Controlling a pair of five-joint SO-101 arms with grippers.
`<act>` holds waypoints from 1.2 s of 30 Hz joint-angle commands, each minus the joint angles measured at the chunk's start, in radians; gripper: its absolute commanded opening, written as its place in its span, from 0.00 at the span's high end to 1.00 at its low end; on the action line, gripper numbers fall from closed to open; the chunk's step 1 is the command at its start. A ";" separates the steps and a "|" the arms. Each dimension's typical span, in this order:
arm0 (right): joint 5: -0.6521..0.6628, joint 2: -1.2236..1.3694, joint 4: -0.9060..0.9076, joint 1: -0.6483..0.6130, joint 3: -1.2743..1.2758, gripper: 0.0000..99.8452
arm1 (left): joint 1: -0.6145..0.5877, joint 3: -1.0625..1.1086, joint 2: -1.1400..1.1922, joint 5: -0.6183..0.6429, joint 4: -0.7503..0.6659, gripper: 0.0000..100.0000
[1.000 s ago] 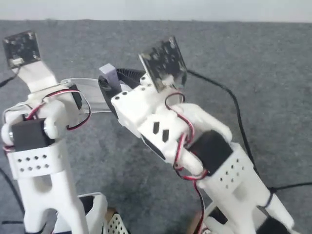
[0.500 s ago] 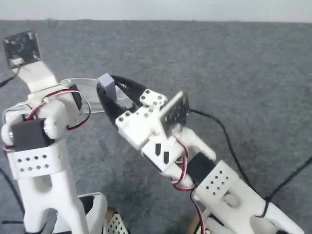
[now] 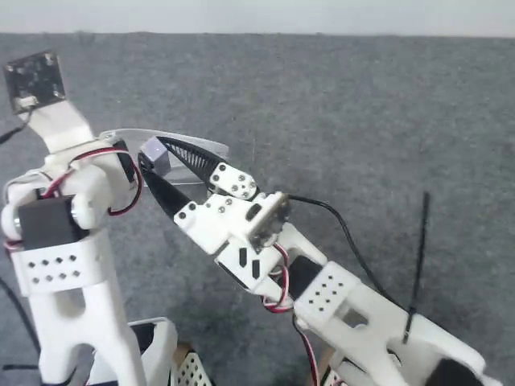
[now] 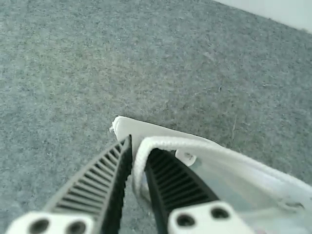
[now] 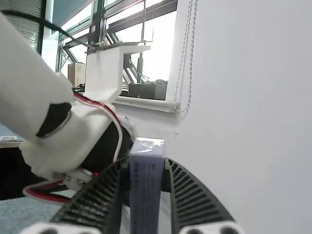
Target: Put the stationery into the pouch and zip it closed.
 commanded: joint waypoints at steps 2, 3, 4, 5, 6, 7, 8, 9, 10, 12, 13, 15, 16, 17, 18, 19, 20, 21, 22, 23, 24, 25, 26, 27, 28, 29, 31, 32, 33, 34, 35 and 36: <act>0.107 0.064 -0.048 -0.008 -0.011 0.99 | -0.002 -0.016 -0.003 -0.008 -0.008 0.99; 0.104 0.077 -0.048 -0.008 -0.011 0.99 | -0.002 -0.010 -0.006 -0.008 -0.020 0.99; 0.106 0.084 -0.048 -0.008 -0.009 0.99 | -0.002 0.001 -0.009 -0.008 -0.031 0.99; 0.106 0.093 -0.047 -0.007 -0.008 0.99 | -0.002 0.010 -0.009 -0.008 -0.038 0.99; 0.106 0.094 -0.045 0.001 0.003 0.99 | -0.002 0.018 -0.009 -0.008 -0.046 0.99; 0.104 0.096 -0.048 0.004 0.017 0.99 | -0.002 0.021 -0.009 -0.008 -0.049 0.99; 0.106 0.096 -0.048 0.005 0.028 0.99 | -0.002 0.021 -0.009 -0.008 -0.048 0.99; 0.109 0.090 -0.048 0.007 0.038 0.99 | -0.002 0.021 -0.011 -0.008 -0.048 0.99; 0.109 0.088 -0.048 0.007 0.043 0.99 | -0.002 0.021 -0.011 -0.008 -0.048 0.99; 0.110 0.088 -0.048 0.007 0.043 0.99 | -0.002 0.021 -0.011 -0.008 -0.048 0.99; 0.110 0.090 -0.048 0.007 0.043 0.99 | -0.002 0.021 -0.011 -0.008 -0.048 0.99; 0.110 0.093 -0.048 0.008 0.041 0.99 | -0.002 0.022 -0.011 -0.008 -0.048 0.99; 0.106 0.093 -0.048 0.019 0.038 0.99 | -0.002 0.022 -0.011 -0.008 -0.046 0.99; 0.103 0.090 -0.058 0.031 0.035 0.99 | -0.002 0.022 -0.011 -0.008 -0.046 0.99; 0.103 0.090 -0.088 0.044 0.034 0.99 | -0.002 0.022 -0.011 -0.008 -0.046 0.99; 0.103 0.096 -0.134 0.051 0.034 0.99 | -0.002 0.022 -0.011 -0.008 -0.044 0.99; 0.103 0.099 -0.183 0.064 0.035 0.99 | -0.002 0.022 -0.011 -0.008 -0.044 0.99; 0.103 0.101 -0.222 0.068 0.037 0.99 | -0.002 0.022 -0.011 -0.008 -0.044 0.99; 0.104 0.101 -0.246 0.070 0.038 0.99 | -0.002 0.022 -0.011 -0.008 -0.044 0.99; 0.104 0.101 -0.255 0.070 0.038 0.99 | -0.002 0.022 -0.011 -0.008 -0.044 0.99; 0.104 0.101 -0.255 0.068 0.038 0.99 | -0.002 0.022 -0.011 -0.008 -0.044 0.99; 0.103 0.101 -0.255 0.067 0.038 0.99 | -0.002 0.022 -0.011 -0.008 -0.046 0.99; 0.103 0.101 -0.254 0.067 0.038 0.99 | -0.002 0.022 -0.011 -0.008 -0.046 0.99; 0.103 0.101 -0.254 0.067 0.038 0.99 | -0.002 0.022 -0.011 -0.008 -0.046 0.99; 0.103 0.101 -0.255 0.067 0.038 0.99 | -0.002 0.022 -0.011 -0.008 -0.046 0.99; 0.103 0.101 -0.260 0.070 0.038 0.99 | -0.002 0.022 -0.011 -0.008 -0.046 0.99; 0.103 0.101 -0.262 0.071 0.037 0.99 | -0.002 0.022 -0.011 -0.008 -0.046 0.99; 0.103 0.101 -0.259 0.071 0.037 0.99 | -0.002 0.022 -0.011 -0.008 -0.046 0.99; 0.103 0.102 -0.252 0.071 0.037 0.99 | -0.002 0.024 -0.009 -0.008 -0.046 0.99; 0.103 0.108 -0.252 0.070 0.037 0.99 | -0.002 0.024 -0.009 -0.008 -0.046 0.99; 0.103 0.124 -0.252 0.068 0.035 0.99 | -0.002 0.024 -0.009 -0.008 -0.046 0.99; 0.103 0.145 -0.257 0.068 0.031 0.99 | -0.002 0.024 -0.009 -0.008 -0.046 0.99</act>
